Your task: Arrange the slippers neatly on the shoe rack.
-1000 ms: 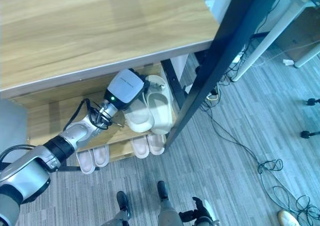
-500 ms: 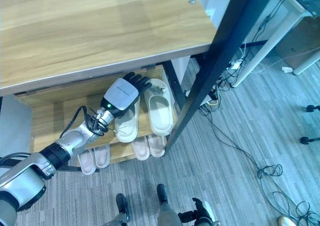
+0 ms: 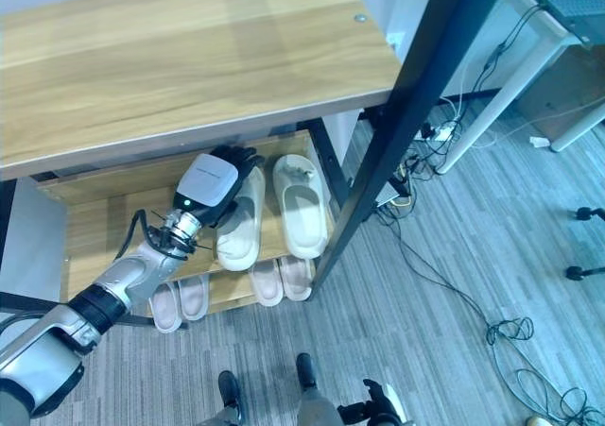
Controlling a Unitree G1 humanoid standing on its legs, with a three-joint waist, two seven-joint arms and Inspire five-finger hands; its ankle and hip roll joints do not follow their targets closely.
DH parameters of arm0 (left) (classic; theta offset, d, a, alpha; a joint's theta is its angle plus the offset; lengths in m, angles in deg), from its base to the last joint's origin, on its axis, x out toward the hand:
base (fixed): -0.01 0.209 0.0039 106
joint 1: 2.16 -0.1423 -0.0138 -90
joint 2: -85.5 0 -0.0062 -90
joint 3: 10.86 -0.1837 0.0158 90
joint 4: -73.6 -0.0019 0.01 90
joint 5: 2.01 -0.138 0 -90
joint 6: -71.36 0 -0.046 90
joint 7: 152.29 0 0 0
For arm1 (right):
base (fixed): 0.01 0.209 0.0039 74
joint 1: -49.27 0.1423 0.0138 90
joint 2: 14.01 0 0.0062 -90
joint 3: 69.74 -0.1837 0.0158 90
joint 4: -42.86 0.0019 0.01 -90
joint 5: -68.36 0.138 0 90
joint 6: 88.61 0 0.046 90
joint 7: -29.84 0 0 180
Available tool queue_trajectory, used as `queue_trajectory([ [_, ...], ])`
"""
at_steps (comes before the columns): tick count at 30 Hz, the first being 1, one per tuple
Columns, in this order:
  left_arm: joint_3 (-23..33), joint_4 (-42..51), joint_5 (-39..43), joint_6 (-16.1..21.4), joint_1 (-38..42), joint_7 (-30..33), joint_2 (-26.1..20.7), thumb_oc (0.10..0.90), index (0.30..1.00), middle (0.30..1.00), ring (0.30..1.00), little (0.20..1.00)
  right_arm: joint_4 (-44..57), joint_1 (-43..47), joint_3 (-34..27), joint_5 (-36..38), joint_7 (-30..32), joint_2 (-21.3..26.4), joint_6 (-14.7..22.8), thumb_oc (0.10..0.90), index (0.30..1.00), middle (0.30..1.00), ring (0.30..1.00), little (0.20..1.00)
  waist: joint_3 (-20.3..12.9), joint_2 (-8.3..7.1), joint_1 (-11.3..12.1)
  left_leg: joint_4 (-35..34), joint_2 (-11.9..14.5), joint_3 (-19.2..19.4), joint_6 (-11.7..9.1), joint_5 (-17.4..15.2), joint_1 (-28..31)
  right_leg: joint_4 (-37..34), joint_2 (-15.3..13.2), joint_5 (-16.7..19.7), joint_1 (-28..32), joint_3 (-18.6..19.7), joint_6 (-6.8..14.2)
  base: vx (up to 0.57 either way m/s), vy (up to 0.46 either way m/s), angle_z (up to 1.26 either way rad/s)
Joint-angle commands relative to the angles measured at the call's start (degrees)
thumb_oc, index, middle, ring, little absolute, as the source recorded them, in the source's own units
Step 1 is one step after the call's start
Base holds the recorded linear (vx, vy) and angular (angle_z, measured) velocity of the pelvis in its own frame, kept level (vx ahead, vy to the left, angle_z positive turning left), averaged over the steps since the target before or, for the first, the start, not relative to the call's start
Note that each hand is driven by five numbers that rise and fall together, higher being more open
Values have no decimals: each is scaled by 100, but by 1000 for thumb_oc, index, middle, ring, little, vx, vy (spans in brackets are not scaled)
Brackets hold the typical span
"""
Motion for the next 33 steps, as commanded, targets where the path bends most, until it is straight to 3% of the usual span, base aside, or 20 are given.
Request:
queue_trajectory([
  [1, 830, 305, 223, -82, 408, 363, -94, 800, 900, 900, 900, 900, 35, -380, 44, 4, -138, -181, -48, 800, 900, 900, 900, 900, -277, -230, 171, 13, -93, -281, -88, -635, 213, 26, -258, -243, -143, -90, 503, 0, 0, 0],
  [13, 1218, 792, 899, 263, -230, 70, 21, 800, 900, 900, 900, 900, -58, -443, -53, 4, -239, -272, -142, 800, 900, 900, 900, 900, -393, -224, 209, 13, -103, -307, -75, -629, 218, 26, -263, -253, -128, -105, 491, 0, 0, 0],
  [23, 1606, 1153, 1008, 306, -442, 273, -161, 800, 900, 900, 900, 900, -64, -483, -132, 29, -263, -304, -170, 800, 900, 900, 900, 900, -466, -275, 267, 13, -102, -331, -80, -656, 380, 26, -264, -292, 70, -143, 498, 4, -1, 0],
  [33, 1873, 1207, 1117, 352, -1385, -10, -280, 800, 900, 900, 900, 900, -79, -506, -182, -91, -354, -333, -286, 800, 900, 900, 900, 900, -585, -364, 380, 13, -107, -378, -88, -722, 704, 26, -283, -364, 421, -254, 496, 24, -4, 2],
])
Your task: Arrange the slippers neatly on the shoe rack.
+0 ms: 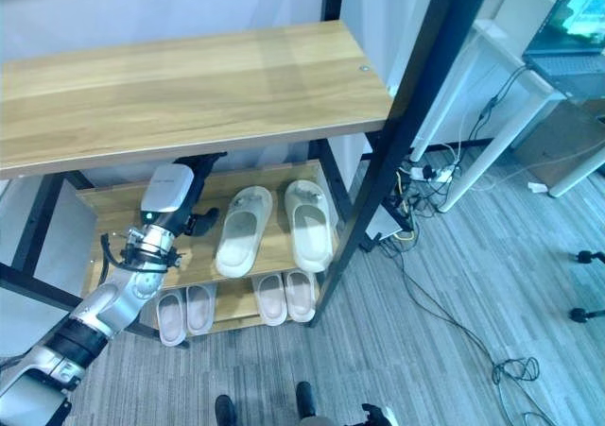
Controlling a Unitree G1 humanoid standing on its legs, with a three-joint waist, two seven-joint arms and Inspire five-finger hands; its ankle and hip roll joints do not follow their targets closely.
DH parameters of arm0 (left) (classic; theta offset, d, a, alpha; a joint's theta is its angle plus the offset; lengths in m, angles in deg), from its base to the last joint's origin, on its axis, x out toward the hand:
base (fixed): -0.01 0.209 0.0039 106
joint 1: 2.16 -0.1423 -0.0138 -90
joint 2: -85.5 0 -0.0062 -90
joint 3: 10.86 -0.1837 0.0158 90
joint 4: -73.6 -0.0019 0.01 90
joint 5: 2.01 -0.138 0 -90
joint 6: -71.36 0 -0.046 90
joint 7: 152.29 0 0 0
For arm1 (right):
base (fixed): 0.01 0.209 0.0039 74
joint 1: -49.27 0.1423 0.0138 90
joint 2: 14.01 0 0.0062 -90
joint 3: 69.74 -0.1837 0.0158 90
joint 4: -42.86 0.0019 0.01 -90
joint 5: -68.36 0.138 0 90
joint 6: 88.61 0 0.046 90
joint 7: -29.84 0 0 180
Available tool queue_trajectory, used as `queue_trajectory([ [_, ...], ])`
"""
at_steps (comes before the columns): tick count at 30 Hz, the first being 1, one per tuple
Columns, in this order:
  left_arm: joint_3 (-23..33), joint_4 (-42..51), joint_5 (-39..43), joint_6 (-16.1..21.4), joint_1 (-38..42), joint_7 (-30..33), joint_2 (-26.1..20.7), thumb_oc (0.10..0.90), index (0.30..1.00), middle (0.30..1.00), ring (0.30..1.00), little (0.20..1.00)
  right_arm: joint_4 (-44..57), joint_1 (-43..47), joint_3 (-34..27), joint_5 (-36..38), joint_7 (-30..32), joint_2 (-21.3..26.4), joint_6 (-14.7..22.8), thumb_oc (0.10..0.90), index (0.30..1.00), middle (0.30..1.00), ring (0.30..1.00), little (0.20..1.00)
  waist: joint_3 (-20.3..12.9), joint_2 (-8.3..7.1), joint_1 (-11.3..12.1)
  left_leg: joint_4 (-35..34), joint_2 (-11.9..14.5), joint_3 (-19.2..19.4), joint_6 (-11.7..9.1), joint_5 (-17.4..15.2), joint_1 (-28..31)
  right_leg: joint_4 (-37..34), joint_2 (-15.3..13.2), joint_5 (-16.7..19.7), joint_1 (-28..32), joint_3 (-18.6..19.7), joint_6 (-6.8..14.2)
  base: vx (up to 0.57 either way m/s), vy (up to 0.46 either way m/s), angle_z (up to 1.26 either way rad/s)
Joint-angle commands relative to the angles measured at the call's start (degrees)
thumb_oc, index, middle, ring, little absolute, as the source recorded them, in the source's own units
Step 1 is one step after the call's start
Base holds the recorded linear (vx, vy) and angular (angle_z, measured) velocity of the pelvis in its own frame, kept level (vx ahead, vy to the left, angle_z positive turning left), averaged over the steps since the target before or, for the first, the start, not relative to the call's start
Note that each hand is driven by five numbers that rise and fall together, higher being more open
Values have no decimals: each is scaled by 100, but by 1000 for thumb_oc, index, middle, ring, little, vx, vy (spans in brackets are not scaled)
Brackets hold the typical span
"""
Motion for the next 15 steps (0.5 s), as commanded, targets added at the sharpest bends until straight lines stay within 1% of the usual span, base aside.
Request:
queue_trajectory([
  [1, 540, 11, 5, 191, 278, 68, -244, 800, 900, 900, 900, 900, -48, -200, 40, -77, -127, -183, 20, 800, 900, 900, 900, 900, -206, -226, 87, 20, -109, -287, -88, -730, 296, 31, -280, -313, -36, -182, 441, 0, 0, 0],
  [6, 349, -104, -279, 155, 187, -98, -281, 800, 900, 900, 900, 900, -63, -202, -17, -6, -161, -164, 15, 800, 900, 900, 900, 900, -241, -234, 102, 20, -106, -293, -83, -731, 309, 31, -285, -311, -12, -211, 448, 7, 1, 1],
  [13, 86, -580, -261, 121, 174, -263, 5, 800, 900, 900, 900, 900, -71, -312, 50, -70, -189, -169, 0, 800, 900, 900, 900, 900, -312, -274, 84, 20, -105, -291, -78, -737, 365, 31, -293, -307, 36, -213, 464, 0, 0, 0],
  [15, 30, -792, -19, 102, 174, -438, 196, 800, 900, 900, 900, 900, -73, -302, 49, -70, -185, -164, -26, 800, 900, 900, 900, 900, -332, -293, 67, 20, -99, -288, -77, -732, 384, 31, -289, -307, 49, -217, 462, 0, 0, 0],
])
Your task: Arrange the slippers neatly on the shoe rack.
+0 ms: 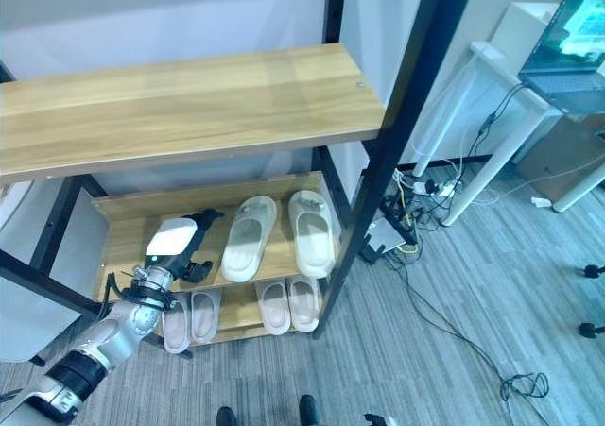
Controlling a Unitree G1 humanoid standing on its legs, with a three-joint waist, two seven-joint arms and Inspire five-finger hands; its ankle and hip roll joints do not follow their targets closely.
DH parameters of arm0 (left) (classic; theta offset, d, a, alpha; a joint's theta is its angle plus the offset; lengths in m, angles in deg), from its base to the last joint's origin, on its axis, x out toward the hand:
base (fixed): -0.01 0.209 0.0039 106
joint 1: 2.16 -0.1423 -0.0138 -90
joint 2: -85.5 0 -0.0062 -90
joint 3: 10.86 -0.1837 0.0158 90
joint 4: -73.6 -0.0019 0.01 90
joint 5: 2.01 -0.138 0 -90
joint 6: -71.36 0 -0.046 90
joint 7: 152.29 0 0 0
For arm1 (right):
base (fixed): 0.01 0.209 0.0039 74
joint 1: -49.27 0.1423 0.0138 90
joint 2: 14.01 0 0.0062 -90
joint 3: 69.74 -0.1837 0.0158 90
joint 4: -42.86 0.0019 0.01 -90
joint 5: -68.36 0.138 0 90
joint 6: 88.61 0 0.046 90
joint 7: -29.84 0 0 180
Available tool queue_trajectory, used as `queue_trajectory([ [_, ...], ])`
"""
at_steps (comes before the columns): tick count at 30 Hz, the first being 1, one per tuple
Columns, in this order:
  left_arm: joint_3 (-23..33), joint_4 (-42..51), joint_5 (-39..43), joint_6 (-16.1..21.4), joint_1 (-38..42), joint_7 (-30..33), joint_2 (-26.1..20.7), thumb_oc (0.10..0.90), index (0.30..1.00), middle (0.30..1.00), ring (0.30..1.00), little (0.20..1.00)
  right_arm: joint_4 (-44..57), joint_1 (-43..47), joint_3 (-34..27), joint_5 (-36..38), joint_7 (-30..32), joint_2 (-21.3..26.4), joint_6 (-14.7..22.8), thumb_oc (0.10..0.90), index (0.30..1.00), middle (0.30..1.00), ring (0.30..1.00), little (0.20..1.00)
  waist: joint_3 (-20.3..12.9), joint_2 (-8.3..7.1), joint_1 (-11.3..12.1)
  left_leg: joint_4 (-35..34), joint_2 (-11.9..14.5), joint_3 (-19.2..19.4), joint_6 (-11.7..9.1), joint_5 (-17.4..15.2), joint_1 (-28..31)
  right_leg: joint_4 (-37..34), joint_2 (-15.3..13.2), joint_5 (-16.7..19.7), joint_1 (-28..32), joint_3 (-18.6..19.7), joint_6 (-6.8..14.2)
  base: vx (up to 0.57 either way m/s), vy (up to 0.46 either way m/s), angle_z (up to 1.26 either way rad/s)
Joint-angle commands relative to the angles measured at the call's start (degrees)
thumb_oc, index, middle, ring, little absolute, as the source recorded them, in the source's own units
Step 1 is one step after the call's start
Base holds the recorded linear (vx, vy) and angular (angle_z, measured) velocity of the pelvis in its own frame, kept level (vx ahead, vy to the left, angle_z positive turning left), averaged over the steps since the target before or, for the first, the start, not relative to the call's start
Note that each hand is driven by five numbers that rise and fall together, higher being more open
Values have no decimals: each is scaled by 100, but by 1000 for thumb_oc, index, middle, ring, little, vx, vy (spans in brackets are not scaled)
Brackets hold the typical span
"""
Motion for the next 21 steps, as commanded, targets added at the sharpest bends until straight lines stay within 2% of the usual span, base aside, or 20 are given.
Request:
queue_trajectory([
  [1, 309, -111, 202, 124, 652, -23, 89, 800, 900, 900, 900, 900, -78, -190, 39, -30, -130, -155, -18, 800, 900, 900, 900, 900, -218, -305, 75, 18, -97, -254, -79, -733, 252, 33, -286, -323, -90, -185, 493, 0, 0, 0],
  [10, 369, -559, 1205, 64, 641, -566, 526, 800, 900, 900, 900, 900, -104, -183, 69, -21, -203, -187, -149, 800, 900, 900, 900, 900, -280, -292, 51, 18, -94, -257, -77, -730, 288, 33, -284, -334, -58, -180, 485, 0, 0, 0],
  [21, 98, -1003, 2244, 225, 830, -680, 968, 800, 900, 900, 900, 900, -179, -32, 150, 20, -201, -132, -185, 800, 900, 900, 900, 900, -303, -253, 23, 18, -91, -270, -79, -723, 300, 33, -272, -333, -40, -191, 497, 6, -8, 3],
])
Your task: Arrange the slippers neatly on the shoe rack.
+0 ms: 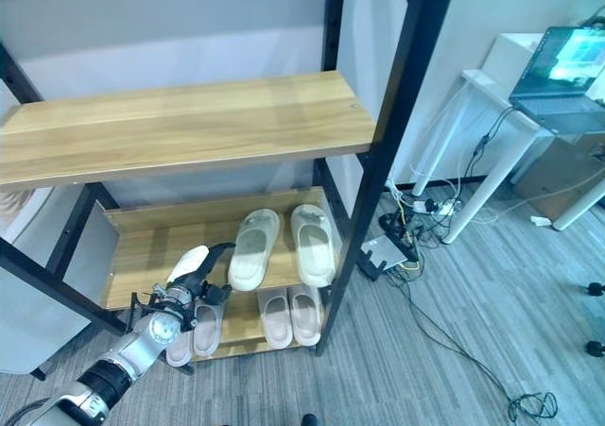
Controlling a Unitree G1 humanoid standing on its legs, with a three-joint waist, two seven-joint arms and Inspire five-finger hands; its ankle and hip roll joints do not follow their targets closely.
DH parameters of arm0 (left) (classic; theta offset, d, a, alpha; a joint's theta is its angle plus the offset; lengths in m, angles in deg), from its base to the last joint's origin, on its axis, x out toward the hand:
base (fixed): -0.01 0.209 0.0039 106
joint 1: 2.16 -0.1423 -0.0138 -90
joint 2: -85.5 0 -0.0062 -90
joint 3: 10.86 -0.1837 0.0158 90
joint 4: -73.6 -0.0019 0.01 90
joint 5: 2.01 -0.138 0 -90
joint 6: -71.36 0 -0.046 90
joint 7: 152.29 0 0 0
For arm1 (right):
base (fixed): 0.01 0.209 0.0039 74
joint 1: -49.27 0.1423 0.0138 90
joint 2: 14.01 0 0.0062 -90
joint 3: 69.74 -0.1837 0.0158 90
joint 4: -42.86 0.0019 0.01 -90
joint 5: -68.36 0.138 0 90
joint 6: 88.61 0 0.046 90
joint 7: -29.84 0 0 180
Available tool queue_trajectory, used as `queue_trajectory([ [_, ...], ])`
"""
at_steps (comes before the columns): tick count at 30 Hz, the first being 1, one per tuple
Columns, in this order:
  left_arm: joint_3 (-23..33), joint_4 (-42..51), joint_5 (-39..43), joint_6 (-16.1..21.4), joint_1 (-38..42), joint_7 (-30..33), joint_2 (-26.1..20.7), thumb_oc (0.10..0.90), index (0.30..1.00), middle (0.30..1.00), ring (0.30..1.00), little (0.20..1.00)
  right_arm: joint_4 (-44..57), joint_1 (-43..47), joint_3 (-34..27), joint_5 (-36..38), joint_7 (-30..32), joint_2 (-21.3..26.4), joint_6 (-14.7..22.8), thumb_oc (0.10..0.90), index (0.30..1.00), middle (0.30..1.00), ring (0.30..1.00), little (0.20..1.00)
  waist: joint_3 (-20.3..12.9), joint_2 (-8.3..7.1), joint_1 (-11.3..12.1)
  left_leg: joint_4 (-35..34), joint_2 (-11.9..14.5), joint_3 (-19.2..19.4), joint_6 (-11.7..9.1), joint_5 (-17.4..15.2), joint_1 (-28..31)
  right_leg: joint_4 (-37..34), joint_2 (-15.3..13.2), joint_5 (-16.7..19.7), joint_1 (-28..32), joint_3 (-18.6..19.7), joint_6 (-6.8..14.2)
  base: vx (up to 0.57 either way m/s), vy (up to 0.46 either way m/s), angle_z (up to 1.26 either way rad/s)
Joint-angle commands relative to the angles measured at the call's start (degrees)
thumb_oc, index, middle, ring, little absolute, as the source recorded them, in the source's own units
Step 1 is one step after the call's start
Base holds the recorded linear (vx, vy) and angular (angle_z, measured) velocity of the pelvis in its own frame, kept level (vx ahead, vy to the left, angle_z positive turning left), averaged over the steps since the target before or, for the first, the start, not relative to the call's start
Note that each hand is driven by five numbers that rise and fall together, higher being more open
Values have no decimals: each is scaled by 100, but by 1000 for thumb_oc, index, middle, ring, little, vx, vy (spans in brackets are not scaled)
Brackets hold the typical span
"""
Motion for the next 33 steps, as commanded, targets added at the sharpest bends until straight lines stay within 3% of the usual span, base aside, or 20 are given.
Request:
queue_trajectory([
  [1, 169, -274, 490, 370, 880, 11, 222, 800, 900, 900, 900, 900, -181, 86, 132, 25, -80, -136, 19, 800, 900, 900, 900, 900, 45, -262, 4, 24, -85, -198, -103, -701, 283, 66, -269, -278, -69, -132, 505, 0, 0, 0],
  [9, -72, -149, 1016, 483, 1106, -183, 350, 800, 900, 900, 900, 900, -210, 110, 106, 49, -47, -75, 20, 800, 900, 900, 900, 900, 53, -229, -58, 24, -86, -173, -101, -720, 303, 66, -255, -283, -63, -113, 506, 0, 0, 0],
  [22, -366, 437, 1048, 657, 1212, -287, 393, 800, 900, 900, 900, 900, -193, 108, 133, -48, 27, -44, 59, 800, 900, 900, 900, 900, 111, -230, -137, 24, -58, -114, -96, -743, 329, 66, -241, -288, -56, -59, 501, -1, -5, -4],
  [33, -503, 173, 483, 612, 1359, -85, 366, 800, 900, 900, 900, 900, -221, 88, 88, 34, 74, -35, 102, 800, 900, 900, 900, 900, 125, -253, -158, 24, -38, -100, -99, -743, 332, 66, -221, -287, -79, -39, 499, 0, 0, 0],
])
